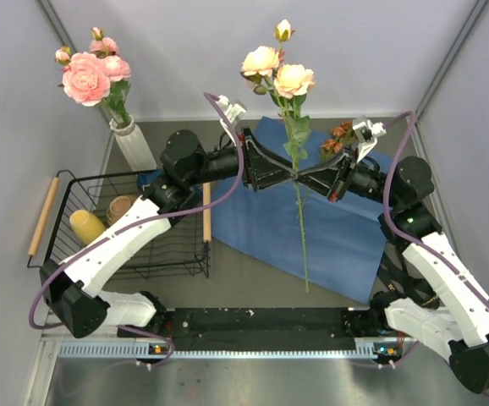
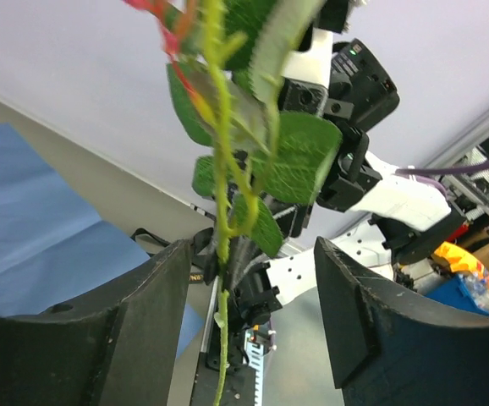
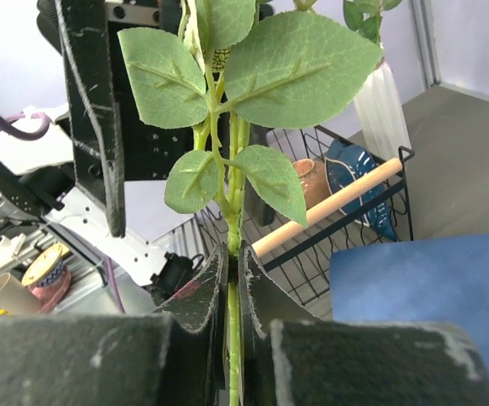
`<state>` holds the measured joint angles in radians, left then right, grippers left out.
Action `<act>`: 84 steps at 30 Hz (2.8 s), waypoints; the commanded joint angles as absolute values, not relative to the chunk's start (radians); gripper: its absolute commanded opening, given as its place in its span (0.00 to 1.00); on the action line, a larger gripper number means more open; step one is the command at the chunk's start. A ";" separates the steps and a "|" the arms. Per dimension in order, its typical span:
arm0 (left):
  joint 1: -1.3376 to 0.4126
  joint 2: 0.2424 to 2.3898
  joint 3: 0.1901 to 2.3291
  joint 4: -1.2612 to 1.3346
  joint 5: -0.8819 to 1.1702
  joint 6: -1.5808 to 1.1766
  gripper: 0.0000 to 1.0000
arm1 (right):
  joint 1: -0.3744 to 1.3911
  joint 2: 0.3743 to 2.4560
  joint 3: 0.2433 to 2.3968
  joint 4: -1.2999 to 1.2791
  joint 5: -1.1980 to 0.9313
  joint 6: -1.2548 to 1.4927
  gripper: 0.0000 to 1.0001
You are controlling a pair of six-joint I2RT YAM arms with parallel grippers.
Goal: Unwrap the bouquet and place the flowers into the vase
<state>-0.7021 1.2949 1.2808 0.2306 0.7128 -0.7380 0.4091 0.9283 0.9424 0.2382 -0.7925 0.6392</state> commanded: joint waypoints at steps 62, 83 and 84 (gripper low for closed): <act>-0.128 1.123 1.847 -0.168 -0.642 0.172 0.00 | 0.451 0.908 1.103 -0.233 -0.382 0.457 0.98; 0.462 1.361 2.063 -0.238 -0.207 -0.479 0.00 | 0.428 0.913 1.092 -0.239 -0.368 0.446 0.99; 0.463 1.370 2.077 -0.244 -0.198 -0.476 0.00 | 0.426 0.917 1.092 -0.241 -0.368 0.448 0.99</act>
